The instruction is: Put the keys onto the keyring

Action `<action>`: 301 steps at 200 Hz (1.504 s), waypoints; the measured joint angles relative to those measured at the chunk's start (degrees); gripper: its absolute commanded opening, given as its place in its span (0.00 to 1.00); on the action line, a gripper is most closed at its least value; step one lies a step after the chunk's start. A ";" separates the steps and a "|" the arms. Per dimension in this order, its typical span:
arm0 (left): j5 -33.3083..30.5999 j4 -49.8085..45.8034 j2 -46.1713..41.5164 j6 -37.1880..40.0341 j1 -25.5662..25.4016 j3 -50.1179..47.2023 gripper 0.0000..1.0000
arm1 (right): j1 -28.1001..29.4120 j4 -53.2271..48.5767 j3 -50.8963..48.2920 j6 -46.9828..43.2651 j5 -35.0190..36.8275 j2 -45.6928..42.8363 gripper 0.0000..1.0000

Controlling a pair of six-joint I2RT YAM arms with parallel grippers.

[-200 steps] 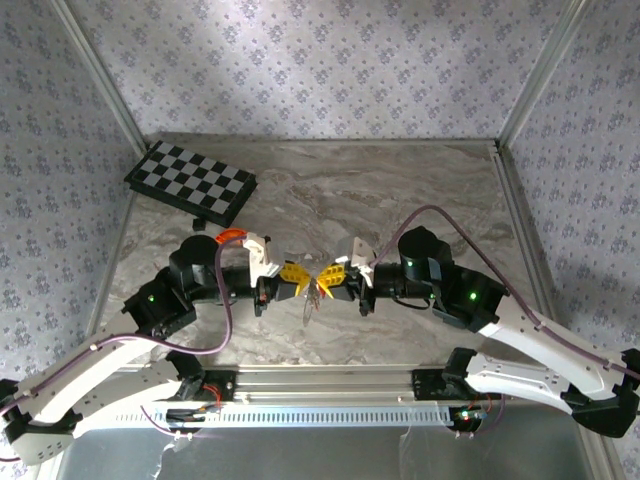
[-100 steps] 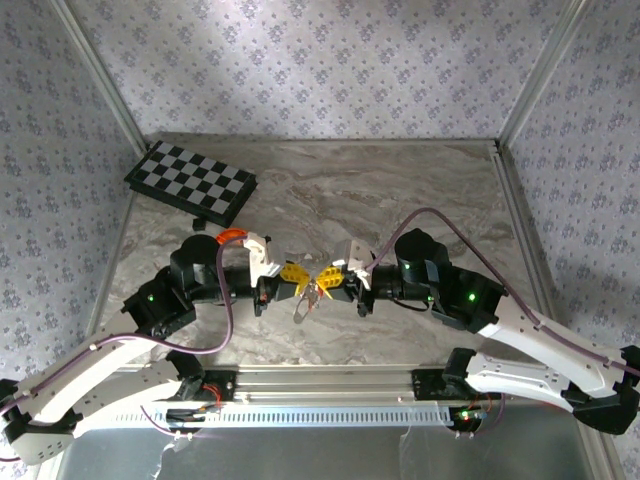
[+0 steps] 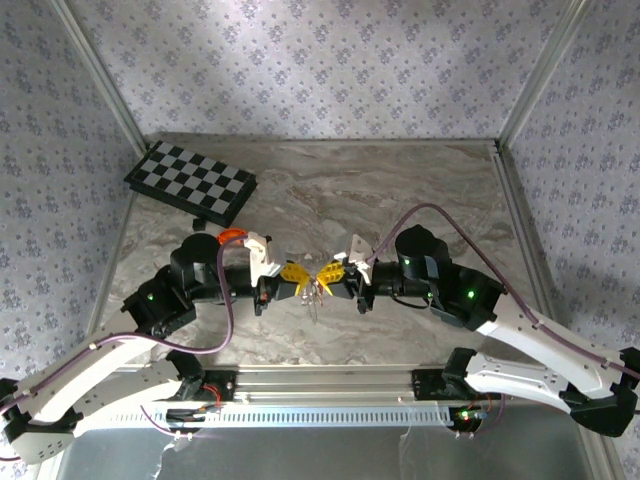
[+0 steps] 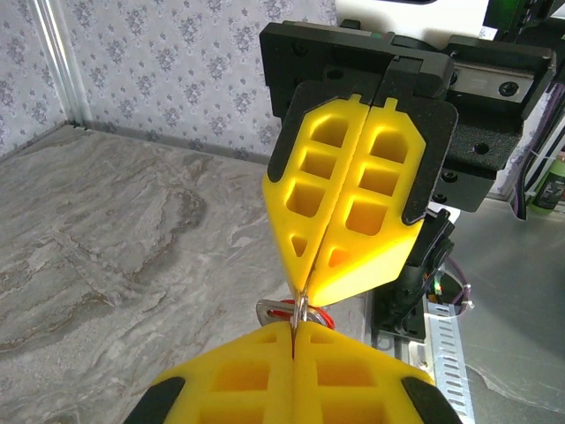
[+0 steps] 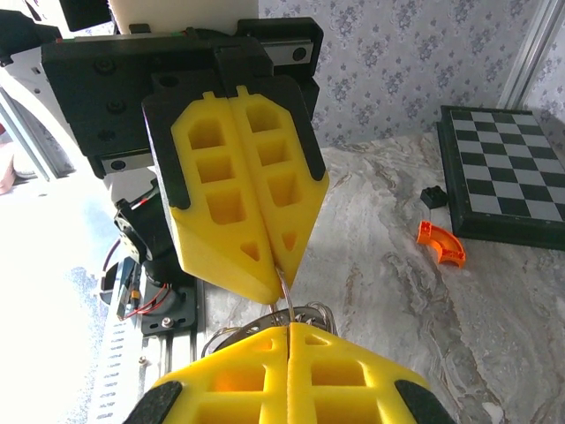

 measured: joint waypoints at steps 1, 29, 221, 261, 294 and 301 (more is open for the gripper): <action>0.00 0.00 0.00 0.02 0.00 0.00 0.00 | 0.00 -0.02 0.00 0.00 -0.02 0.02 0.00; 0.00 -0.02 -0.02 0.04 0.00 0.02 0.00 | -0.02 -0.02 0.11 0.02 -0.33 0.13 0.00; -0.26 -2.03 1.07 0.44 0.00 0.85 0.00 | 1.31 -2.34 0.96 -2.16 2.95 1.57 0.00; -0.46 -1.92 1.09 -0.15 0.00 0.85 0.00 | 2.45 -2.58 0.96 -3.43 5.14 1.57 0.00; -0.72 -0.98 1.11 -1.55 0.00 0.83 0.00 | 3.13 -2.58 0.96 -4.26 6.86 1.51 0.00; -0.90 -0.66 1.14 -1.81 0.00 0.81 0.00 | 3.23 -2.56 0.96 -4.42 7.30 1.44 0.00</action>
